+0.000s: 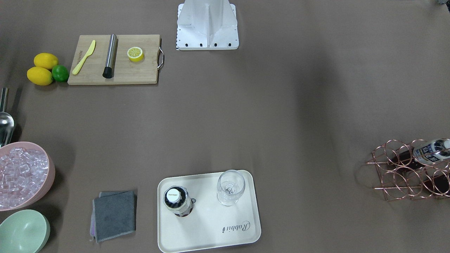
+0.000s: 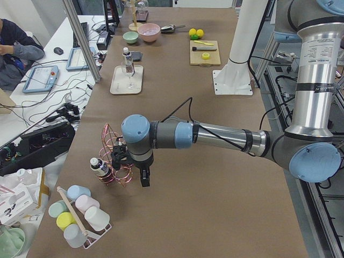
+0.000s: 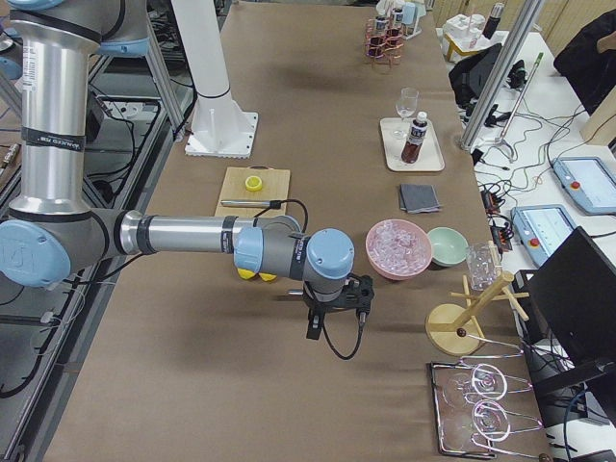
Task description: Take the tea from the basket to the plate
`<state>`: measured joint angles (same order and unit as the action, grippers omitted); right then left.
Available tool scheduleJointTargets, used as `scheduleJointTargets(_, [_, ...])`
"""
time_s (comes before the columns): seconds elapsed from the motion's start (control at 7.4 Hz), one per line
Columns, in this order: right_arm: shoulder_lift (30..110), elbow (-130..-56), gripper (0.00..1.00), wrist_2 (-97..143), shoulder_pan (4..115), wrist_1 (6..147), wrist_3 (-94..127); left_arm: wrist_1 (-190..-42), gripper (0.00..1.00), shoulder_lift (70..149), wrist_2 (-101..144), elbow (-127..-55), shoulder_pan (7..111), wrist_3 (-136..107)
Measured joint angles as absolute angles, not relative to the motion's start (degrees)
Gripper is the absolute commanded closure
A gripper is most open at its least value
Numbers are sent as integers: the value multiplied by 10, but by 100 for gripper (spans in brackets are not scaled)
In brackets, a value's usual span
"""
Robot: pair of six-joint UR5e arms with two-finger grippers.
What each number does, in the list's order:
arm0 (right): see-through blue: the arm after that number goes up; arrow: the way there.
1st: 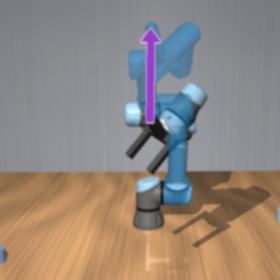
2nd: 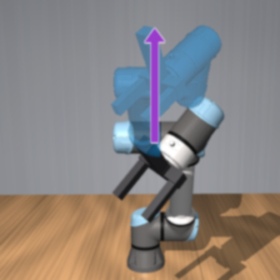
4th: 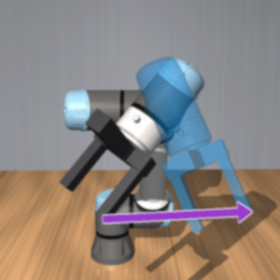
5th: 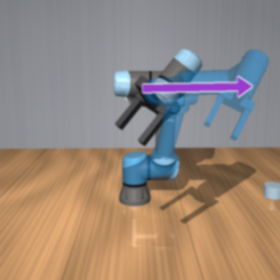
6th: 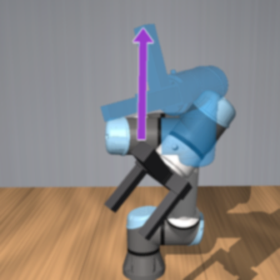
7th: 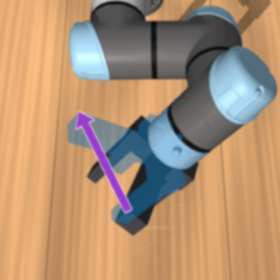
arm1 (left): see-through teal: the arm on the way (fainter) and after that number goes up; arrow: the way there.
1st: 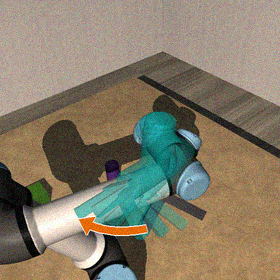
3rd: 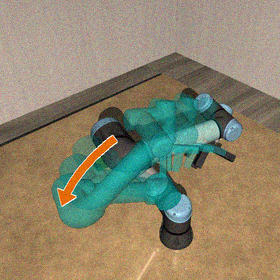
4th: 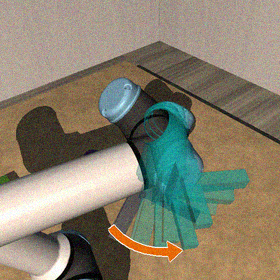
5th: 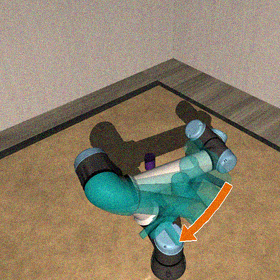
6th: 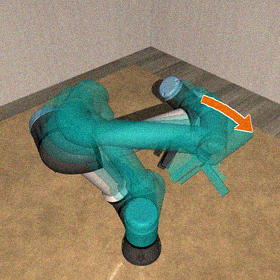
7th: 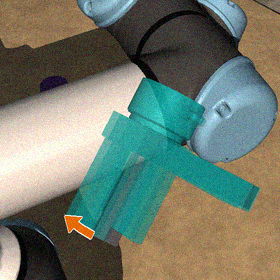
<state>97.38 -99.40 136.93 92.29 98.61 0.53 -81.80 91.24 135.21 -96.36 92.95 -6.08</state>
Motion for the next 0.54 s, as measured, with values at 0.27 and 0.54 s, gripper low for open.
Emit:
scheduleJointTargets(0.27, [974,-994,0,1369,923,986,5,-843,4,911,1374,-921,929,-57])
scheduleJointTargets(0.54, [974,-994,0,1369,923,986,5,-850,3,912,1392,-901,929,-64])
